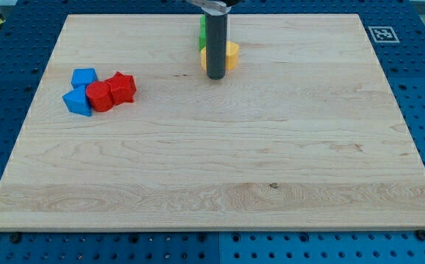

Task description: Slightly push the yellow blocks upwards

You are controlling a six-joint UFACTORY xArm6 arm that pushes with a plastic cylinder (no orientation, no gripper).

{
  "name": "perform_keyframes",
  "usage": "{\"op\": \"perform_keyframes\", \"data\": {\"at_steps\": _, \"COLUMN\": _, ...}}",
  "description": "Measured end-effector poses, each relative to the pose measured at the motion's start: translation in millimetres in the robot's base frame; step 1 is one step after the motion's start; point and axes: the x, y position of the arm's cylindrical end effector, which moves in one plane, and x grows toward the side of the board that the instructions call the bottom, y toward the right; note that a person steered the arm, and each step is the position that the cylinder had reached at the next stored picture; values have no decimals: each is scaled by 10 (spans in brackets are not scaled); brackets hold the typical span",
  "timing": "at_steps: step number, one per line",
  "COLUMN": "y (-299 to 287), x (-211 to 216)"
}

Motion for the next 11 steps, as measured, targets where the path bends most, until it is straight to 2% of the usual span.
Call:
{"op": "perform_keyframes", "data": {"at_steps": 8, "y": 39, "x": -245}}
{"op": "perform_keyframes", "data": {"at_steps": 9, "y": 314, "x": 276}}
{"op": "perform_keyframes", "data": {"at_steps": 11, "y": 1349, "x": 1809}}
